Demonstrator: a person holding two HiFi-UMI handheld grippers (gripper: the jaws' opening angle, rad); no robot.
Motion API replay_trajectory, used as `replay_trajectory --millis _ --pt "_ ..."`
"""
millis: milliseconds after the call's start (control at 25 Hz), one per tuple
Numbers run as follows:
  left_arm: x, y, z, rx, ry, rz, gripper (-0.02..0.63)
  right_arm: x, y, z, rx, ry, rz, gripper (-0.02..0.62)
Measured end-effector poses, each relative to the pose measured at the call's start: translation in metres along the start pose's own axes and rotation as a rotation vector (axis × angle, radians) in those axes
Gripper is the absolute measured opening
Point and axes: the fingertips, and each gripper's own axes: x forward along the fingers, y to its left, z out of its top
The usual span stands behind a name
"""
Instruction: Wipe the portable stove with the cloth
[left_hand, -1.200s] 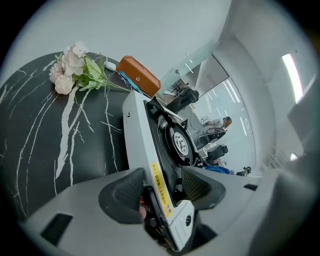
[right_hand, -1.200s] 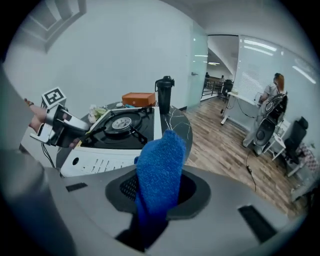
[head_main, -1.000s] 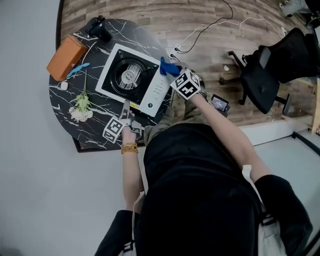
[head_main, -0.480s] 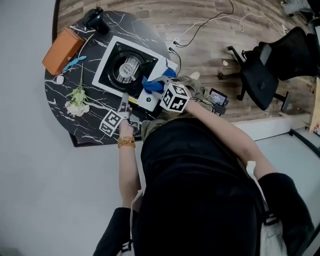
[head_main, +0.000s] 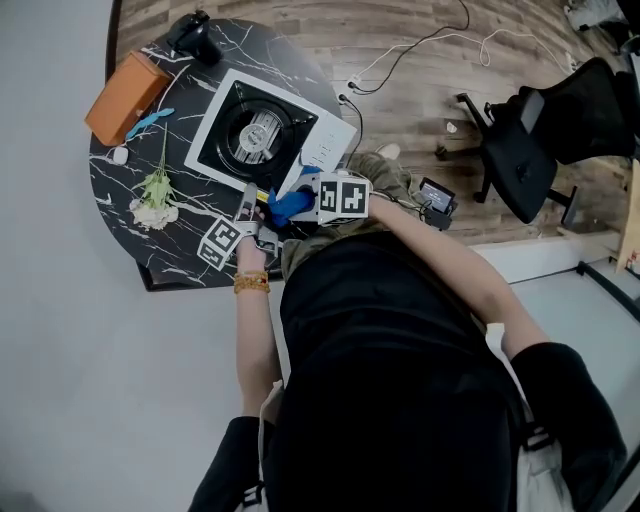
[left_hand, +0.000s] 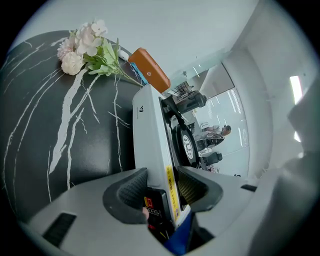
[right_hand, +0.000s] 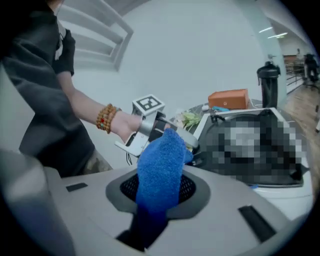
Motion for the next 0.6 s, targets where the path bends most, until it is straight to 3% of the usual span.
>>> replay_trajectory --millis 80,200,280,320,400,520,600 --pt "0.001 0.0 -0.001 -0.001 0.006 -0.001 0.19 -0.028 -0.011 0.013 0.019 -0.112 -0.082 0.078" --pt "0.001 -0.001 -0.001 -0.003 0.008 -0.006 0.192 -0.082 -0.06 0.025 -0.02 -0.173 -0.381 0.078" --pt "0.001 0.001 0.0 -0.004 0.006 -0.005 0.193 -0.108 -0.093 0.019 -0.059 -0.109 -0.53 0.081" --pt "0.002 0.002 0.001 -0.004 0.005 -0.004 0.193 -0.114 -0.107 0.013 -0.067 -0.062 -0.562 0.094" --pt "0.002 0.003 0.001 -0.005 0.006 -0.005 0.193 -0.118 -0.123 -0.002 -0.078 0.04 -0.582 0.225" --pt "0.001 0.003 0.0 -0.001 0.01 -0.002 0.193 -0.127 -0.128 -0.008 -0.128 0.097 -0.67 0.232" --pt "0.001 0.003 0.002 0.013 0.012 0.007 0.193 -0.133 -0.129 -0.009 -0.09 0.107 -0.771 0.232"
